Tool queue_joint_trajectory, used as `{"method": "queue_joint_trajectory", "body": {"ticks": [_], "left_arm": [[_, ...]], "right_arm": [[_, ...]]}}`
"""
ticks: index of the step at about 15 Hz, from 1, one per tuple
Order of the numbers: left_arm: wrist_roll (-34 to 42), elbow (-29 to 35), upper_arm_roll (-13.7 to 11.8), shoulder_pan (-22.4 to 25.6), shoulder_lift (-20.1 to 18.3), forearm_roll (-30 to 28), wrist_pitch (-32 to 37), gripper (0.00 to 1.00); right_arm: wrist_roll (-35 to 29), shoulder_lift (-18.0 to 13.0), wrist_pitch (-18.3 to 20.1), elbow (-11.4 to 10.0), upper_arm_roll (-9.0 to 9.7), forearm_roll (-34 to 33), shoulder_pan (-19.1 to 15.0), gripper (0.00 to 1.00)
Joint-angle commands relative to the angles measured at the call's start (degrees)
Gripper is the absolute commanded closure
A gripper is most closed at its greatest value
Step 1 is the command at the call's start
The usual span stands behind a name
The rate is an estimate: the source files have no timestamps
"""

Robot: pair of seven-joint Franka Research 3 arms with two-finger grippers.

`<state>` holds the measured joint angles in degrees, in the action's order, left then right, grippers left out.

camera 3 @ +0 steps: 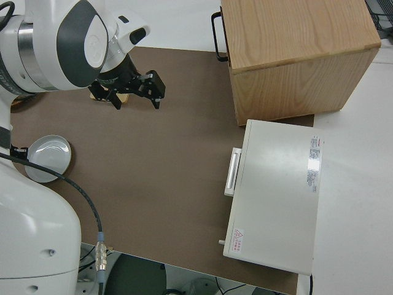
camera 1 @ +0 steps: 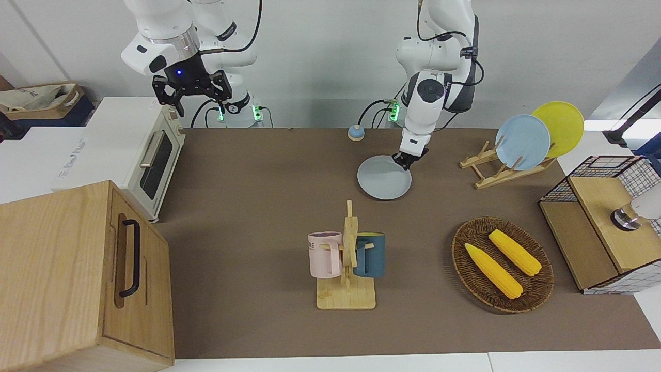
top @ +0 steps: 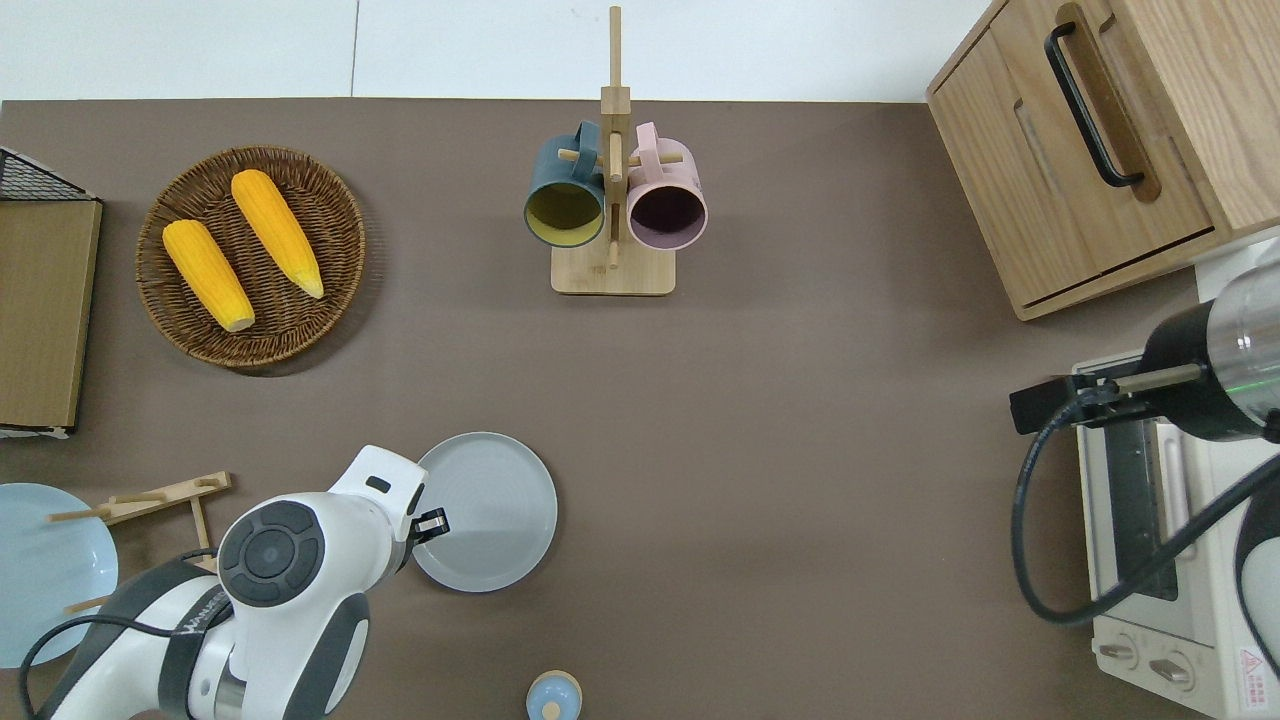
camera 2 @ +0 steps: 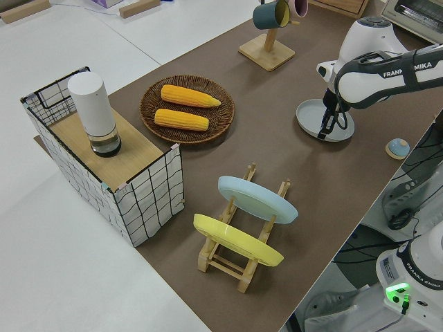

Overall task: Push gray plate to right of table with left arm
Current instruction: 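Push the gray plate with the left gripper toward the toaster oven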

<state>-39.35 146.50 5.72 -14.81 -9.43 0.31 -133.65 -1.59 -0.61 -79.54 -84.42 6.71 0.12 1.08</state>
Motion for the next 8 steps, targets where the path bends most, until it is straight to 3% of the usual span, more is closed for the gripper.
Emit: {"method": "queue_joint_trajectory", "body": {"ticks": [1, 8], "left_arm": [[-5.90, -3.23, 2.62, -0.66, 3.62, 0.04, 1.46, 1.00], [-13.03, -6.40, 7.28, -1.01, 7.66, -0.05, 1.28, 1.00]], "right_arm": [[0.01, -0.36, 0.70, 0.22, 0.85, 0.59, -1.17, 0.017], [-0.08, -0.36, 0.79, 0.22, 0.76, 0.59, -1.17, 0.017]]}}
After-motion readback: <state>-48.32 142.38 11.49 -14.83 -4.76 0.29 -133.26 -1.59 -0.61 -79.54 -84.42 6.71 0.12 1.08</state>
